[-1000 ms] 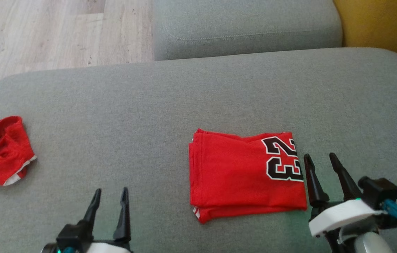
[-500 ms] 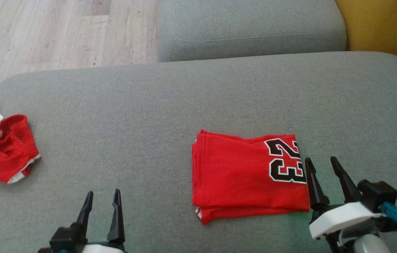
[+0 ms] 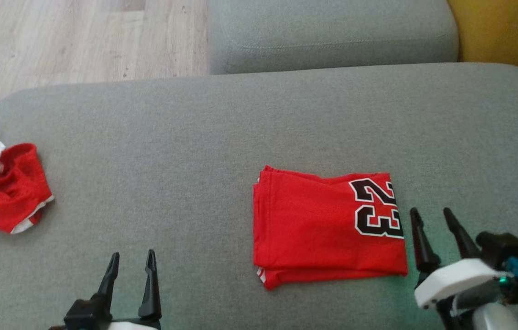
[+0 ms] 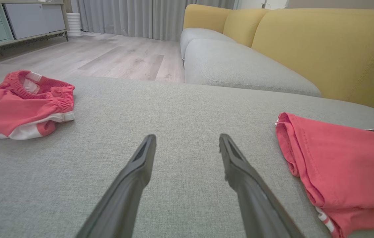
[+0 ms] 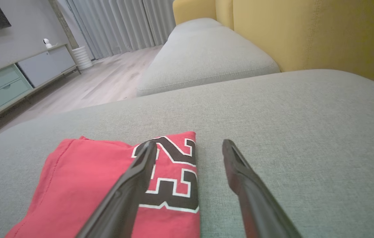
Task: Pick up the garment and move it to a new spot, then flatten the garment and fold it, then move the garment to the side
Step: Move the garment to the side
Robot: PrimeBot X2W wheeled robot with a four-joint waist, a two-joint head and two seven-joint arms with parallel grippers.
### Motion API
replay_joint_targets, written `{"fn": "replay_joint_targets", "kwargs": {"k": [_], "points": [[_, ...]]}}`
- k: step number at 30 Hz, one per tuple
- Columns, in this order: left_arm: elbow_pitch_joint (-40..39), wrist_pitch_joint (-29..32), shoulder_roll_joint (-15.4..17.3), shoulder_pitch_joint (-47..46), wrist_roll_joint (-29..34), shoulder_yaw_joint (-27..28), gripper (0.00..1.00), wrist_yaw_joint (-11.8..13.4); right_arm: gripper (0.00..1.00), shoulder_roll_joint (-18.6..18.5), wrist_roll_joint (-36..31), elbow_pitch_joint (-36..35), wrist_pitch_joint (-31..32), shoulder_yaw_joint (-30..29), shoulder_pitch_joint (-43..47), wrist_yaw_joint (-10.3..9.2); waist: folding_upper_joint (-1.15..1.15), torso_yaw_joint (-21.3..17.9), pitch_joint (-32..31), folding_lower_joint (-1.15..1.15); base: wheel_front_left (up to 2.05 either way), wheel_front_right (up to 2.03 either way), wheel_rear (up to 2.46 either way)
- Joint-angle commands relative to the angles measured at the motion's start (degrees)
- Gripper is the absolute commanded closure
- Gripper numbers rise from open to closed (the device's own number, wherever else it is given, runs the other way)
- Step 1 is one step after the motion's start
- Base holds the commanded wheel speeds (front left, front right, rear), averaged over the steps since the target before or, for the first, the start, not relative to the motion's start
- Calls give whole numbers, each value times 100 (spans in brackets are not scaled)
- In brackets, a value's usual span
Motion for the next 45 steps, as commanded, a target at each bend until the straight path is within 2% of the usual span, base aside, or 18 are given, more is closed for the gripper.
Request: {"fn": "replay_joint_targets", "kwargs": {"k": [1, 9, 10, 16, 22, 23, 24, 25, 26, 32, 38, 45], "points": [[-160, -70, 29, -299, 50, 210, 0, -16, 0, -27, -159, -148, 191, -23, -516, 21, 0, 80, 114, 0, 0, 0, 0], [-53, -70, -67, -526, 86, 152, 0, -109, 0, -27, -309, 146, 1451, -456, -1108, 21, 0, 462, 535, 0, 0, 0, 0], [-53, -70, -67, -526, 86, 152, 0, -109, 0, -27, -309, 146, 1451, -456, -1108, 21, 0, 462, 535, 0, 0, 0, 0], [6, -70, -155, -652, 146, 168, 0, -167, 0, -27, -366, 466, 2339, -511, -1231, 21, 0, 756, 802, 0, 0, 0, 0], [56, -71, -250, -676, 228, 236, 0, -233, 0, -27, -150, 630, 2719, -527, -1221, 21, 0, 863, 925, 0, 0, 0, 0], [64, -71, -264, -679, 243, 247, 0, -245, 11, -27, -141, 648, 2722, -518, -1233, 21, 0, 862, 939, 0, 0, 0, 0], [68, -71, -278, -683, 258, 260, 0, -255, 60, -27, -128, 662, 2720, -505, -1252, 21, 0, 852, 958, 0, 0, 0, 0], [71, -71, -286, -692, 276, 270, 0, -268, 83, -27, -90, 676, 2712, -485, -1279, 21, 0, 832, 976, 0, 0, 0, 0], [73, -71, -292, -704, 296, 277, 0, -281, 100, -27, -47, 687, 2683, -470, -1316, 21, 0, 802, 994, 0, 0, 0, 0], [84, -71, -260, -791, 419, 309, 0, -336, 100, -27, 21, 628, 2282, -529, -1799, 21, 0, 382, 1145, 0, 0, 0, 0], [39, -64, -130, -924, 506, 350, 0, -364, 100, -92, -250, 440, 2047, -830, -2407, 21, 0, -385, 1344, 0, 0, 0, 0], [-160, 144, 89, -1275, 678, 296, 0, -394, 100, -344, -197, 256, 1931, -1084, -2876, 21, 0, -1325, 1852, 0, 0, 0, 0]]}}
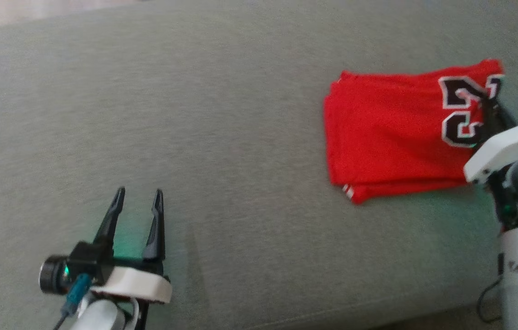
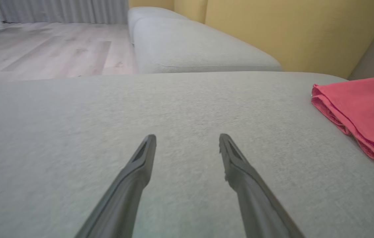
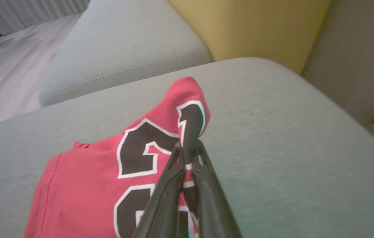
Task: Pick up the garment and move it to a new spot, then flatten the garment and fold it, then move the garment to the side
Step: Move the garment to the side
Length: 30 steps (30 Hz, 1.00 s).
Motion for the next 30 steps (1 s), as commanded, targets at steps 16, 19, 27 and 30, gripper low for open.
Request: {"fn": "replay_joint_targets", "kwargs": {"k": [16, 19, 27, 30], "points": [[-482, 375, 363, -581, 233, 77, 0, 21, 100, -488, 11, 320, -280, 237, -1096, 21, 0, -807, 820, 0, 0, 0, 0], [-497, 372, 364, -618, 228, 83, 0, 35, 100, -744, -4, 630, -344, 346, -1480, 21, 0, -631, 877, 0, 0, 0, 0], [-521, 321, 351, -664, 211, 90, 0, 71, 100, -1451, -311, 1500, -525, -58, -2357, 21, 0, -68, 1086, 0, 0, 0, 0], [-524, 292, 337, -675, 203, 87, 0, 82, 100, -1718, -553, 1718, -593, -264, -2487, 21, 0, 91, 1165, 0, 0, 0, 0]]}}
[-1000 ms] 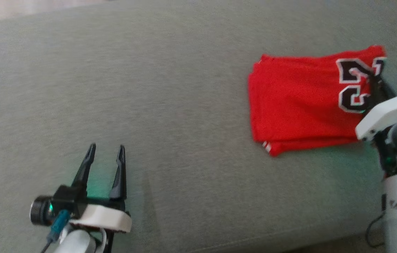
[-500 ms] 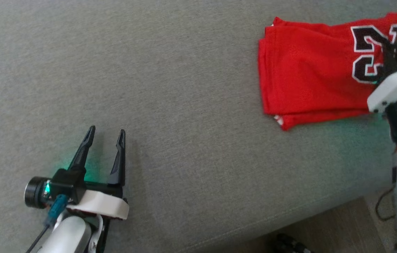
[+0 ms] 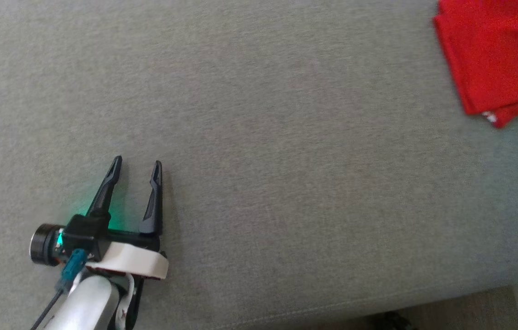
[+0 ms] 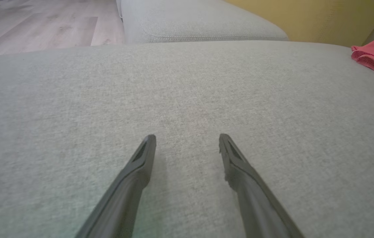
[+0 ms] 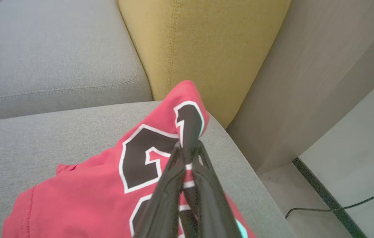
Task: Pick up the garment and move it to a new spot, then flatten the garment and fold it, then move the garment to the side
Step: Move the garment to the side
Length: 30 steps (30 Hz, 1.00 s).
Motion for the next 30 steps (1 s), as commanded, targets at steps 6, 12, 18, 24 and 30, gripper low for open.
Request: {"fn": "replay_joint_targets", "kwargs": {"k": [6, 12, 18, 24, 30], "points": [[-127, -118, 40, -185, 13, 116, 0, 18, 0, -425, -528, 65, -446, -249, -210, 21, 0, 272, 153, 0, 0, 0, 0], [-64, -138, 18, -201, -9, 101, 0, 33, 0, -42, -684, 166, -850, -249, -143, 21, 0, 239, -4, 0, 0, 0, 0], [21, -213, -23, -154, -90, 126, 0, 48, 0, 370, -373, 73, -968, 483, 11, 21, 0, 175, -414, 0, 0, 0, 0], [178, -338, -121, -36, -240, 207, 0, 44, 0, 602, -108, -109, -1124, 1000, 356, 21, 0, 247, -935, 0, 0, 0, 0], [407, -465, -249, 280, -436, 350, 0, 74, 0, 960, -26, -350, -1415, 1317, 1074, 21, 0, 426, -1659, 0, 0, 0, 0]]}}
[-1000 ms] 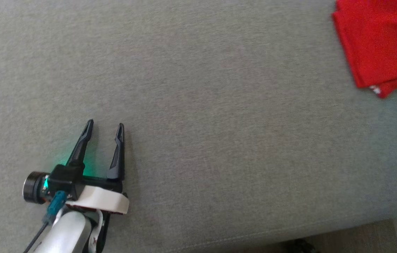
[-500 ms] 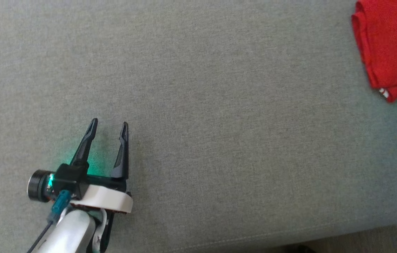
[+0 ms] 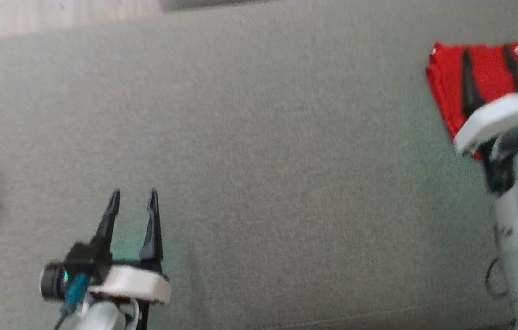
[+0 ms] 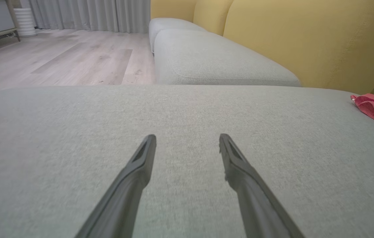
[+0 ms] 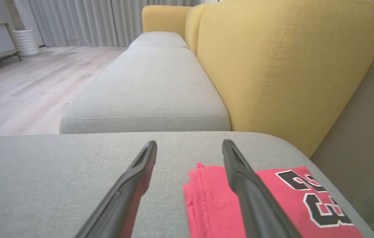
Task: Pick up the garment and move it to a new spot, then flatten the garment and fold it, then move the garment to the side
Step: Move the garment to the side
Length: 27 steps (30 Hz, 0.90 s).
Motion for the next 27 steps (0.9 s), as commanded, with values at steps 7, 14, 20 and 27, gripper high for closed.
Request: {"fn": "replay_joint_targets", "kwargs": {"k": [7, 14, 20, 27], "points": [[62, -138, 6, 457, -190, 425, 0, 61, 0, 525, 44, -689, -409, 26, 1157, 21, 0, 416, -908, 1, 0, 0, 0], [118, -163, -71, 977, -257, 515, 0, 74, 0, 800, -123, -1379, -601, 111, 2438, 21, 0, 661, -1243, 1, 0, 0, 0], [118, -170, -119, 1183, -247, 565, 0, 69, 0, 811, 358, -1856, -764, 455, 3229, 21, 0, 790, -1355, 1, 0, 0, 0], [114, -173, -153, 1223, -213, 611, 0, 56, 0, 813, 637, -1901, -844, 814, 3693, 21, 0, 793, -1374, 1, 0, 0, 0]]}}
